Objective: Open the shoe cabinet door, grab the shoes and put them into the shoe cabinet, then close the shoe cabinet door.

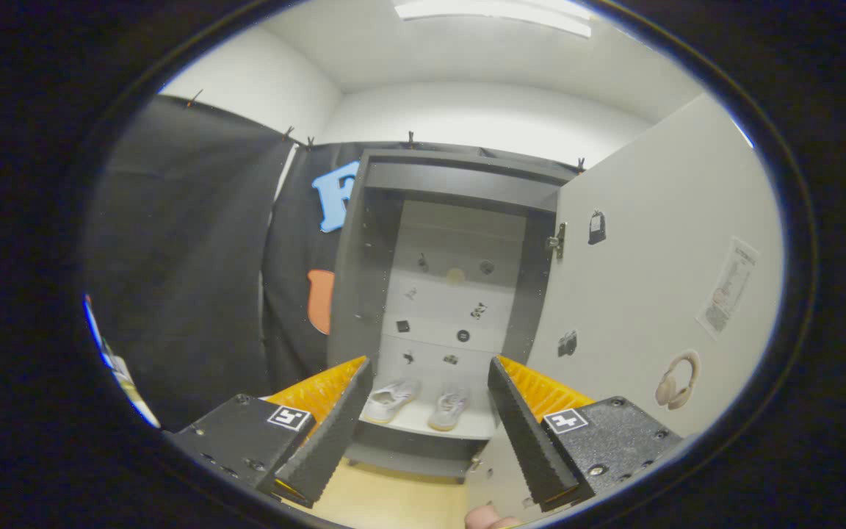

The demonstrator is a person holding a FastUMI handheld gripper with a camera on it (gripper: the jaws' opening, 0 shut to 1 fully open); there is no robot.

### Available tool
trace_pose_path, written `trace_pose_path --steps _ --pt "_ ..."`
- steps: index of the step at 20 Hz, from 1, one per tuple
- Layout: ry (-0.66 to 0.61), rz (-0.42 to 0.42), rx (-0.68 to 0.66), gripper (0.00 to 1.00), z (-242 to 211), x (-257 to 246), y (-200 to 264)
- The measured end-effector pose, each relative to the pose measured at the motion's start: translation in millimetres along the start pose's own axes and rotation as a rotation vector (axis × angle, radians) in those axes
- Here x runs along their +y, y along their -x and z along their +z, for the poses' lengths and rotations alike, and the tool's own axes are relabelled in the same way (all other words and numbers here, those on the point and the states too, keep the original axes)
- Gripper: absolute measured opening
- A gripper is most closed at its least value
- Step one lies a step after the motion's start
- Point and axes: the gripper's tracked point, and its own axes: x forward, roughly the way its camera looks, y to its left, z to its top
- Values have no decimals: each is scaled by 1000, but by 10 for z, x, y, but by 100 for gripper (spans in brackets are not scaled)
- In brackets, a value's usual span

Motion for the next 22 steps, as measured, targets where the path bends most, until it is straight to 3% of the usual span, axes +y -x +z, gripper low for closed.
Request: trace_pose_path --steps 3,13,22 --pt "-74 67 12 100 144 -81 357" --pt "-29 -31 -119 100 589 -1140 1730" --pt "23 -126 -136 100 95 -2257 2660"
